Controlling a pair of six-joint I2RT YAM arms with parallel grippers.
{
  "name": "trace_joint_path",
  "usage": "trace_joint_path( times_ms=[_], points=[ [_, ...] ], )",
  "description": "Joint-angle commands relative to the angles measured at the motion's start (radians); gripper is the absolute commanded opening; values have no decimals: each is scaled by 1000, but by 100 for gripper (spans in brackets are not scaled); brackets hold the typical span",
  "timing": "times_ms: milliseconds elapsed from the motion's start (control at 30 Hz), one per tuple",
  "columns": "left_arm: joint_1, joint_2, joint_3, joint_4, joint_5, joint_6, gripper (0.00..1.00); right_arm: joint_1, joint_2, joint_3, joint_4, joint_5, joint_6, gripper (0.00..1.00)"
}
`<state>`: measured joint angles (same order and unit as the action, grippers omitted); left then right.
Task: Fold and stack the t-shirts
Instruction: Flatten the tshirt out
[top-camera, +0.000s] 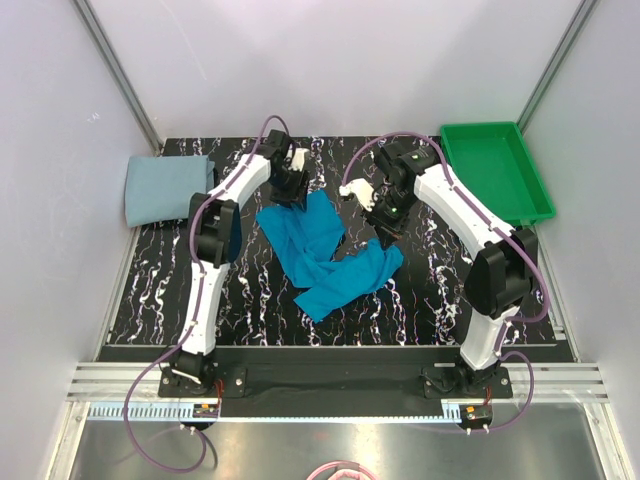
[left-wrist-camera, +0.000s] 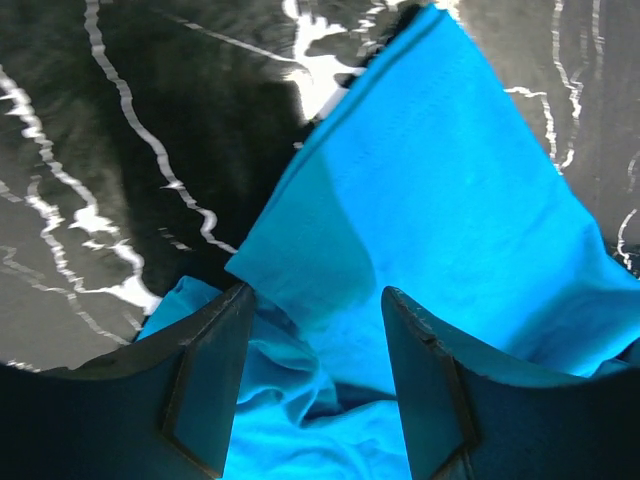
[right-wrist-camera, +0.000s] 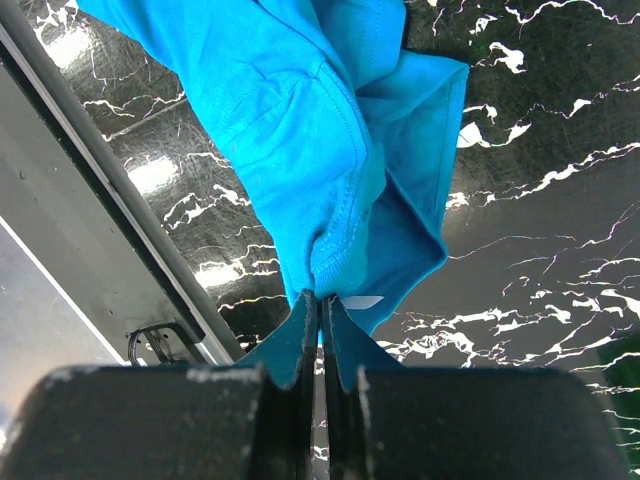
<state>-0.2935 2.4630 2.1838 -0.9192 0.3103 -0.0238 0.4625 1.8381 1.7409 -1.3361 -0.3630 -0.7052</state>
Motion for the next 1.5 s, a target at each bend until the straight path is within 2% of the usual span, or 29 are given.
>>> trace_joint_path(
  times_ms=[0, 200, 500, 667, 1000, 1300, 1433, 1467],
  points=[
    [-9, 8, 39, 23, 6, 1, 58, 1, 1, 32, -55, -25, 12, 0],
    [-7, 14, 54, 32, -3, -1, 47, -1, 24, 58, -57, -24, 15, 0],
    [5, 20, 105, 82, -111, -7, 50, 1, 41, 65, -57, -42, 30, 0],
    [7, 27, 106, 82, -82, -8, 45, 1, 44, 69, -55, -42, 32, 0],
    [7, 37, 96, 69, -82, -14, 50, 1, 61, 83, -55, -45, 36, 0],
    [-7, 44, 53, 57, -51, -24, 49, -1, 56, 77, -51, -37, 35, 0],
    [-12, 45, 54, 62, -50, -25, 43, 1, 56, 77, -49, -37, 36, 0],
    [-12, 47, 63, 63, -53, -25, 30, 1, 58, 77, -51, -37, 36, 1]
  ],
)
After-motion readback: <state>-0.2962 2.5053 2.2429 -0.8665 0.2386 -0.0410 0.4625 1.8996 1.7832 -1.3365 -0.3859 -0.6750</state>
